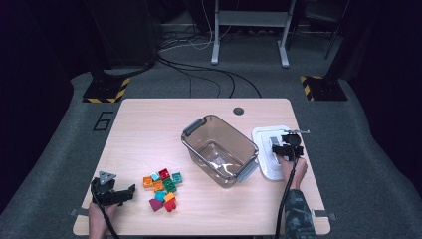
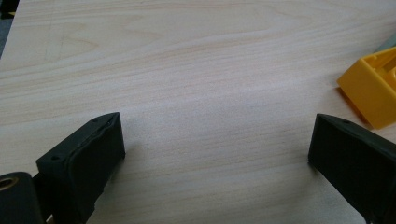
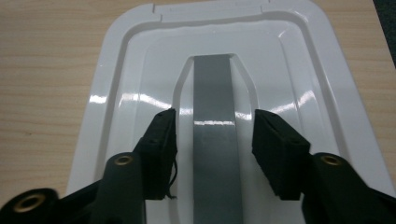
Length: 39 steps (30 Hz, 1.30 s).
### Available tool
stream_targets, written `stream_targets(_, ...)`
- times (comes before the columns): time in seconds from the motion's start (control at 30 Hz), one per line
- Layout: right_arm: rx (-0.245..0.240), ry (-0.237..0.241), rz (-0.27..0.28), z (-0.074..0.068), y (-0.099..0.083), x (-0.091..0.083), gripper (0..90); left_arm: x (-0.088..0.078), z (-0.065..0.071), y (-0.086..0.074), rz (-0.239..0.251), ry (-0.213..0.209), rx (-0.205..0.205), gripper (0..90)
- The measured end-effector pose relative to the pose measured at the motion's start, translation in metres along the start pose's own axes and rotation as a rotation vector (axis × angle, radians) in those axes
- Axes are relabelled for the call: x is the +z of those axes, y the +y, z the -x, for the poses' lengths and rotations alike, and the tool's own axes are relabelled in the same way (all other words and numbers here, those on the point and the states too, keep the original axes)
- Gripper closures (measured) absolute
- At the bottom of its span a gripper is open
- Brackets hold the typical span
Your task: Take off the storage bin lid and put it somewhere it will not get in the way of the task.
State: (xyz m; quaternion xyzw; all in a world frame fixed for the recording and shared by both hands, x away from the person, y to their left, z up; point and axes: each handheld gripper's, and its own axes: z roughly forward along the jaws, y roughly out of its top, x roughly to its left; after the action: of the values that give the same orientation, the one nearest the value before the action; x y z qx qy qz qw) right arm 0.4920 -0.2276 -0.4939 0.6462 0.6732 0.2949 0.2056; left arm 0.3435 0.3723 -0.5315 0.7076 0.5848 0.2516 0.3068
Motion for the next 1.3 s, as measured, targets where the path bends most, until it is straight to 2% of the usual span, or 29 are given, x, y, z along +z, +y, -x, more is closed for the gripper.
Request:
stream_targets(0.13,-0.018,0.018,0.017,-0.003,-0.001,-0.011,24.5,0.0,0.0,0.0,0.0,0.0,0.001,3.2)
stream_targets(0.27,-0.1,0.042,0.051,-0.011,-0.011,-0.029,8.1,0.0,0.0,0.0,0.0,0.0,0.0,3.3)
stream_targets(0.37,-0.127,0.059,0.08,-0.016,-0.021,-0.043,0.1,0.0,0.0,0.0,0.0,0.0,0.001,3.3)
stream_targets(0.5,-0.159,0.073,0.113,-0.023,-0.039,-0.06,0.0,0.0,0.0,0.0,0.0,0.0,0.0,3.2)
stream_targets(0.73,-0.175,0.083,0.154,-0.03,-0.076,-0.081,0.0,0.0,0.0,0.0,-0.001,-0.001,-0.001,3.2)
stream_targets(0.97,-0.136,0.11,0.162,-0.031,-0.112,-0.094,0.0,0.0,0.0,0.0,0.0,0.0,0.0,3.3)
stream_targets(1.17,-0.105,0.077,0.17,-0.026,-0.139,-0.1,0.0,0.0,0.0,0.0,-0.001,0.0,0.0,3.2)
stream_targets(1.3,-0.107,0.054,0.154,-0.024,-0.15,-0.1,0.0,0.0,0.0,0.0,0.0,0.0,0.001,3.2)
